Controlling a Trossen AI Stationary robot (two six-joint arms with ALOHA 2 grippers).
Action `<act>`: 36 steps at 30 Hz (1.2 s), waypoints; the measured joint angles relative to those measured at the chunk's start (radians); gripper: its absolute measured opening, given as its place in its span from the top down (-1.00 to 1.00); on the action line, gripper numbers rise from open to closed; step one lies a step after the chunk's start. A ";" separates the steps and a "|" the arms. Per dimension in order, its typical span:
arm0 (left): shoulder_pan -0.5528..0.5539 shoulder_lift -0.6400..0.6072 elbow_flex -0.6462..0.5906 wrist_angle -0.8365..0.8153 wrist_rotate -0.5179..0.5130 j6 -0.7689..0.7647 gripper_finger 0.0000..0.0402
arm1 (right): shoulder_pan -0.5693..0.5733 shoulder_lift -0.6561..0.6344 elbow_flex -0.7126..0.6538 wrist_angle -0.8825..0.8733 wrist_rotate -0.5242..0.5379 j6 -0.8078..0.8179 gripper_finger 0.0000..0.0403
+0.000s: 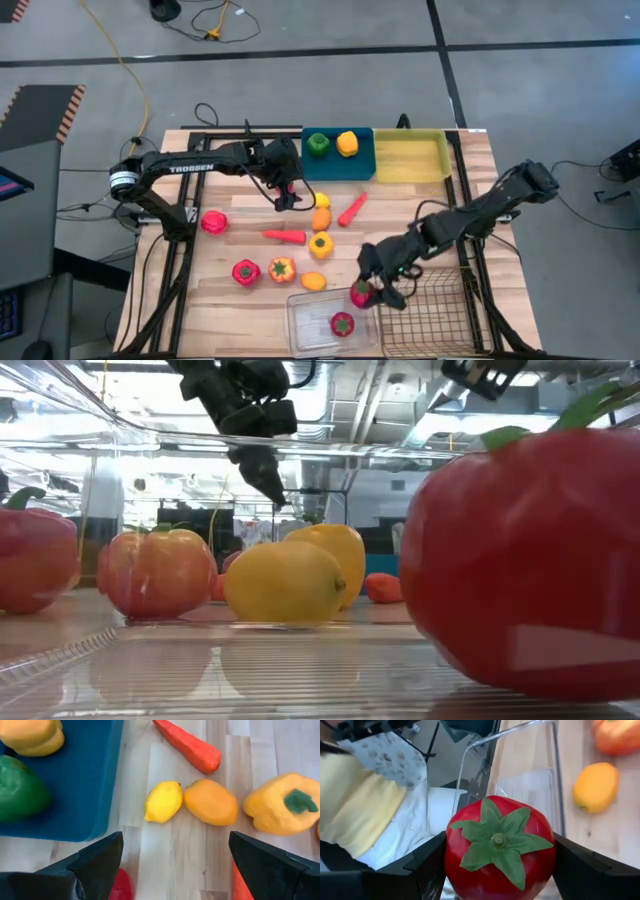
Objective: Sort produce into baskets
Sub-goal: Put the red tomato into the transparent bin
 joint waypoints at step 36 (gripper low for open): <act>-0.069 0.000 0.000 -0.068 -0.004 0.048 -0.74 | 0.005 0.160 0.001 0.062 -0.009 0.001 -0.97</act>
